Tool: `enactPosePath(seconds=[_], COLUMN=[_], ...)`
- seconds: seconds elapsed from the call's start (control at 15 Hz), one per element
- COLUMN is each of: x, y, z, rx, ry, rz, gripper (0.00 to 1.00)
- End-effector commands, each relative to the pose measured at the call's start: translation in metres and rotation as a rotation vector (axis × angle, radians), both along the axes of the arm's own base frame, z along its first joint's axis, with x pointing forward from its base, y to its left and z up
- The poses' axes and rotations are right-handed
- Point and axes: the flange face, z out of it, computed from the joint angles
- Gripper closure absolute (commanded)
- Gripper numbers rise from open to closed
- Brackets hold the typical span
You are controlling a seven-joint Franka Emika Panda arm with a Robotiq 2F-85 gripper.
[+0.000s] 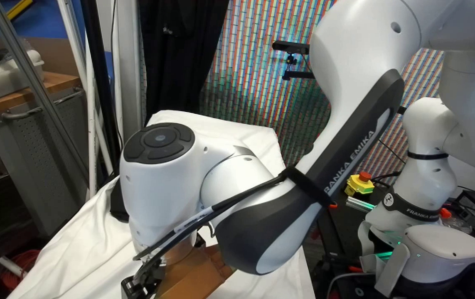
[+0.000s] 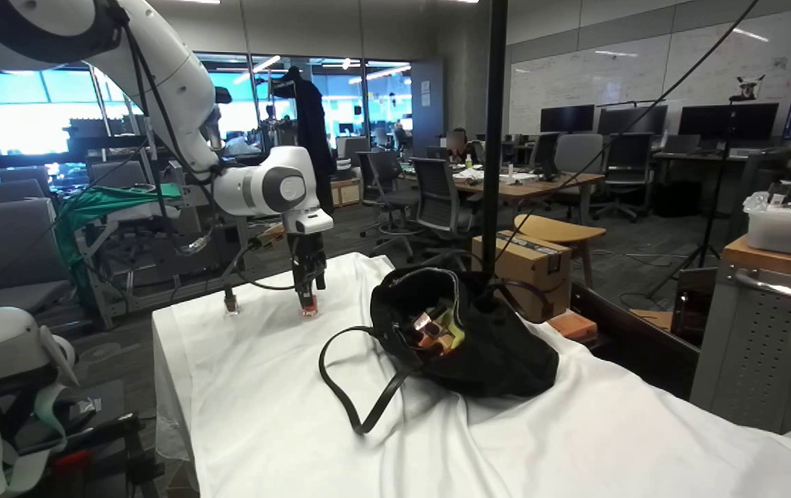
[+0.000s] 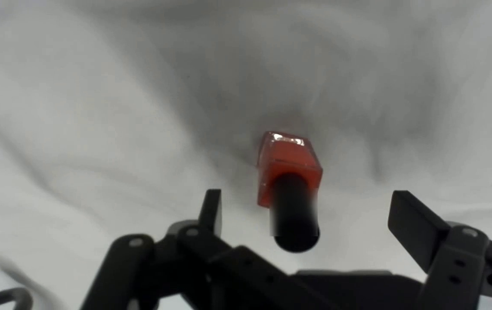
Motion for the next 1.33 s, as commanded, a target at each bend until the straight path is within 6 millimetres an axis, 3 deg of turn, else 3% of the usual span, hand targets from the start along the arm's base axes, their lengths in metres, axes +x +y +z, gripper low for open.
enactPosePath(seconds=[0.0, 1.27], x=[-0.012, -0.028], y=[-0.004, -0.004], z=[0.015, -0.007], rx=[-0.031, -0.034], ry=[-0.009, 0.023], rz=[-0.004, 0.014], gripper=[0.0, 0.0])
